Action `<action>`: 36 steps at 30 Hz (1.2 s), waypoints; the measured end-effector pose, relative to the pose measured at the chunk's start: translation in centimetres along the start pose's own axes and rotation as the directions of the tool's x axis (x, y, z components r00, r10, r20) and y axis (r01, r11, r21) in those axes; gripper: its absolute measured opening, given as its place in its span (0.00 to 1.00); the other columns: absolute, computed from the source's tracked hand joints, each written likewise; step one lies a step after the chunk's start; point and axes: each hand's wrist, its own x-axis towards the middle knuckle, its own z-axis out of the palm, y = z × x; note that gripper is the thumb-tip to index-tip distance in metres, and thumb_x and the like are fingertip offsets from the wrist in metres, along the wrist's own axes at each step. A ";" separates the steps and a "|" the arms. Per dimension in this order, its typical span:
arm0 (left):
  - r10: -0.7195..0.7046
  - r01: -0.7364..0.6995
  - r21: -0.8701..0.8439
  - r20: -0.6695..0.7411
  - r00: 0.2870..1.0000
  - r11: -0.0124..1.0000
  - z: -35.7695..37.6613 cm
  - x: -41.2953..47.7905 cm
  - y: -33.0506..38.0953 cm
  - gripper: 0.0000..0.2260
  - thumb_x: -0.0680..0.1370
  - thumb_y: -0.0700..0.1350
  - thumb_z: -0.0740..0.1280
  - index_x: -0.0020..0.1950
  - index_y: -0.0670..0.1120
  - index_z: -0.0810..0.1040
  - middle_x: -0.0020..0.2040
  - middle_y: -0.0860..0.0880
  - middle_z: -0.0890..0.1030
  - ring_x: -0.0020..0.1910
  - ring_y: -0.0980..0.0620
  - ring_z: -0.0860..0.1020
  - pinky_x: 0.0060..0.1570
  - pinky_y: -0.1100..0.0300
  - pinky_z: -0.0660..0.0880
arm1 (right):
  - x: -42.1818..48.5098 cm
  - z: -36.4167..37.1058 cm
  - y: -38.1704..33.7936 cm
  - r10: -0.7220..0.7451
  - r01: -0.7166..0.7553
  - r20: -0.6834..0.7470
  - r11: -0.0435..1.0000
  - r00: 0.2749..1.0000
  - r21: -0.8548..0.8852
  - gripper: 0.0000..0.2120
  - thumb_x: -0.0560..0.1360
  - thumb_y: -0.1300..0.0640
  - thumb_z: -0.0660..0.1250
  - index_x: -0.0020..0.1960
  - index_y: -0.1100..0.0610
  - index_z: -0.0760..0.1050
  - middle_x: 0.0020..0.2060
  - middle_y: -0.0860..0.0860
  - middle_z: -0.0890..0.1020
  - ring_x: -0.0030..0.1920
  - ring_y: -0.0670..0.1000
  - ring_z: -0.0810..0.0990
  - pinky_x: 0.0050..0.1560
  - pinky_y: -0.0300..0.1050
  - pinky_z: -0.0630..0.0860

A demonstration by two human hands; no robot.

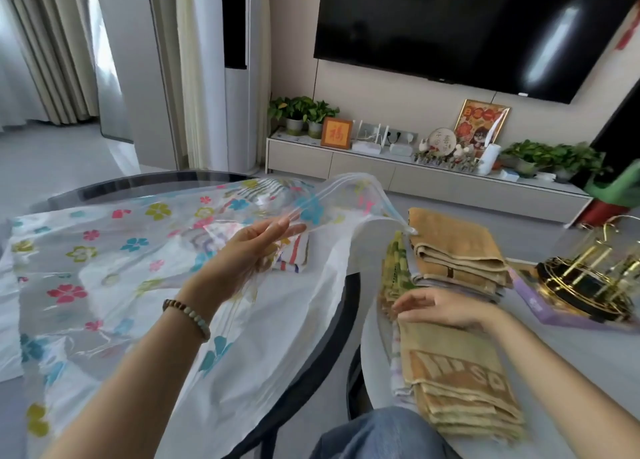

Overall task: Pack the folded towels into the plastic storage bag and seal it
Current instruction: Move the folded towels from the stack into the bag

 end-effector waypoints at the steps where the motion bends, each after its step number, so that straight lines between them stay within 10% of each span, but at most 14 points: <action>1: -0.004 0.004 -0.007 0.003 1.000 1.000 0.4 0.1 -0.4 0.11 0.73 0.58 0.62 0.50 0.63 0.82 0.53 0.63 0.82 0.45 0.60 0.73 0.42 0.63 0.63 | -0.2 -0.2 1.8 0.056 -0.057 -0.025 0.995 0.998 -0.078 0.17 0.72 0.49 0.71 0.60 0.50 0.76 0.62 0.48 0.79 0.64 0.47 0.76 0.69 0.44 0.68; 11: -0.072 0.072 -0.003 -0.045 0.996 0.997 1.1 0.7 -2.2 0.12 0.74 0.58 0.62 0.50 0.61 0.83 0.51 0.66 0.82 0.52 0.63 0.78 0.42 0.65 0.70 | -0.3 -0.1 9.0 0.284 -0.319 -0.153 0.893 0.947 -0.316 0.41 0.66 0.36 0.71 0.73 0.51 0.62 0.70 0.49 0.68 0.70 0.51 0.67 0.69 0.44 0.64; 16: -0.089 0.090 0.004 -0.046 0.995 0.996 0.9 0.7 -2.0 0.11 0.71 0.59 0.62 0.47 0.62 0.83 0.51 0.65 0.82 0.50 0.64 0.78 0.44 0.63 0.69 | -0.2 -0.7 8.6 0.232 -0.258 -0.116 0.906 0.966 -0.335 0.17 0.66 0.41 0.75 0.48 0.50 0.78 0.46 0.43 0.80 0.49 0.46 0.79 0.43 0.36 0.71; 23: -0.111 0.110 -0.024 -0.049 0.993 0.994 0.6 0.4 -1.7 0.11 0.72 0.59 0.62 0.46 0.63 0.83 0.51 0.66 0.81 0.50 0.65 0.74 0.45 0.64 0.69 | -2.1 -2.6 5.5 0.139 -0.146 -0.045 0.920 0.989 -0.364 0.09 0.67 0.42 0.74 0.42 0.43 0.76 0.43 0.38 0.80 0.44 0.40 0.79 0.38 0.27 0.69; 28: -0.090 0.089 -0.027 -0.022 0.996 0.996 -0.1 0.2 -1.3 0.11 0.72 0.59 0.62 0.48 0.64 0.83 0.51 0.68 0.81 0.55 0.66 0.71 0.61 0.58 0.62 | -3.7 -4.2 0.6 0.033 -0.060 -0.119 0.971 0.992 -0.231 0.20 0.59 0.33 0.73 0.42 0.46 0.81 0.37 0.41 0.84 0.39 0.40 0.82 0.38 0.29 0.72; 32: -0.059 0.059 -0.006 -0.044 0.997 0.998 -1.4 -0.4 -0.2 0.11 0.73 0.59 0.62 0.48 0.64 0.83 0.52 0.67 0.81 0.66 0.48 0.71 0.68 0.49 0.60 | -4.1 -3.6 -4.4 -0.070 0.081 -0.134 0.993 0.989 0.082 0.23 0.60 0.36 0.75 0.51 0.45 0.82 0.47 0.45 0.86 0.47 0.44 0.85 0.41 0.33 0.79; 36: -0.023 0.020 -0.041 -0.080 0.997 0.999 -3.2 -1.1 0.9 0.12 0.74 0.57 0.62 0.50 0.59 0.83 0.57 0.62 0.81 0.48 0.50 0.82 0.59 0.56 0.71 | -1.1 0.2 -9.9 -0.135 0.154 -0.085 0.945 0.987 0.288 0.21 0.63 0.41 0.74 0.52 0.51 0.82 0.49 0.52 0.86 0.50 0.52 0.85 0.51 0.44 0.81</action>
